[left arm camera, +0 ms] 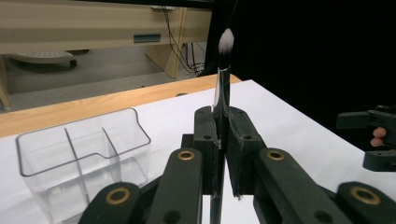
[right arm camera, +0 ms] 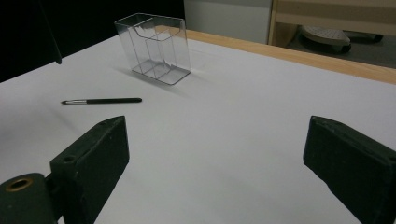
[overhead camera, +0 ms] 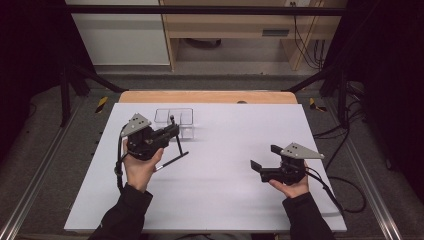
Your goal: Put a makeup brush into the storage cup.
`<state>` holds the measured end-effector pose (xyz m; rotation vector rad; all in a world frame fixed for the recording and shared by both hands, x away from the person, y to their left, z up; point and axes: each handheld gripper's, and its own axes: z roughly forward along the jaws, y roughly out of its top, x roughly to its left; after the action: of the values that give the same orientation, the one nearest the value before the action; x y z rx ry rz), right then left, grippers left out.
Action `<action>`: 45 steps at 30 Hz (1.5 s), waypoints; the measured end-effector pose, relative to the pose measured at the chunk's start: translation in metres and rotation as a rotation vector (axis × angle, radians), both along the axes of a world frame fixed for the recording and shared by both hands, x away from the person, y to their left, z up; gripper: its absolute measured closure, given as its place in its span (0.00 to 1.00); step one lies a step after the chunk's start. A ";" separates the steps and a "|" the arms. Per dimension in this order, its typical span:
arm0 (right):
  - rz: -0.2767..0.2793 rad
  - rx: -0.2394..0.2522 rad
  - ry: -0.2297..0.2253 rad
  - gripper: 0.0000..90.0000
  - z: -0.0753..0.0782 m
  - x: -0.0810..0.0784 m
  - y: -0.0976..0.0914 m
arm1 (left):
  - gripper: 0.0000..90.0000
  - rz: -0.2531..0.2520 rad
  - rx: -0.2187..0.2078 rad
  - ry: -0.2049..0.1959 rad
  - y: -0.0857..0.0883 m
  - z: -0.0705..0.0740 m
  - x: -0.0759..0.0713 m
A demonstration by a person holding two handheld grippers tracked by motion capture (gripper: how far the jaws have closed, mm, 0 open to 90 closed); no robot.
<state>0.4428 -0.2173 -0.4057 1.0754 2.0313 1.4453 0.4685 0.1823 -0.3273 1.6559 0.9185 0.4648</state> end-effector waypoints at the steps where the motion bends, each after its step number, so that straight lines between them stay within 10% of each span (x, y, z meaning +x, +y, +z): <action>1: 0.002 -0.005 -0.002 0.08 0.000 -0.001 -0.002 | 0.92 0.004 0.003 -0.001 0.001 0.001 0.001; 45: -0.063 0.020 0.010 0.07 -0.008 -0.013 -0.026 | 0.92 0.110 0.092 -0.004 0.016 0.017 0.054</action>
<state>0.4294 -0.2428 -0.4135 1.1471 1.9750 1.4344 0.5224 0.1982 -0.3099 1.6920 1.0018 0.5926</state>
